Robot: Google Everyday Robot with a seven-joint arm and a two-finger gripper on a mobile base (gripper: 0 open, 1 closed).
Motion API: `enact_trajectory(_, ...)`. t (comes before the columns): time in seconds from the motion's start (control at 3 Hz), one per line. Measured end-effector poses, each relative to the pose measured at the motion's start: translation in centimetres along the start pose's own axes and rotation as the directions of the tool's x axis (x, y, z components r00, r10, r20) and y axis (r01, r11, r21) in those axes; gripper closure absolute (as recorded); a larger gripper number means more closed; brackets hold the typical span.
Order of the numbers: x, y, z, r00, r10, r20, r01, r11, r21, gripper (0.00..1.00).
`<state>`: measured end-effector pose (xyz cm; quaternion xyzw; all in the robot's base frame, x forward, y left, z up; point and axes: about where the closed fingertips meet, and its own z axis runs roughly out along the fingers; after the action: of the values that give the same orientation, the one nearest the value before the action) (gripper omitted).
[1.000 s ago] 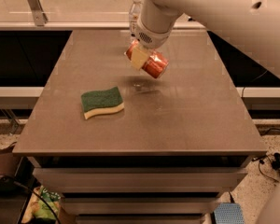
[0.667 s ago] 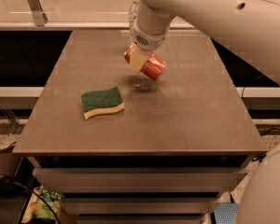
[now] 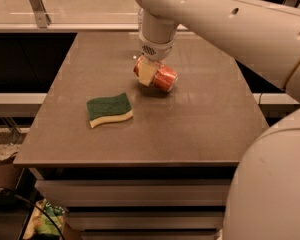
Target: Knock coke can over
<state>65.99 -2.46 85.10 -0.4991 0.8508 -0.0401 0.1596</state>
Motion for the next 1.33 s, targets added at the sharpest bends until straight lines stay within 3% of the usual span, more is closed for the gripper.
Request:
enact_trajectory(0.67, 0.0, 0.3, 2.7, 0.995, -0.047, -0.092, 0.043, 0.9984, -0.037, 1.0)
enact_trajectory(1.33, -0.1, 0.2, 2.6, 0.994, -0.048, -0.095, 0.045, 0.9982, -0.039, 0.59)
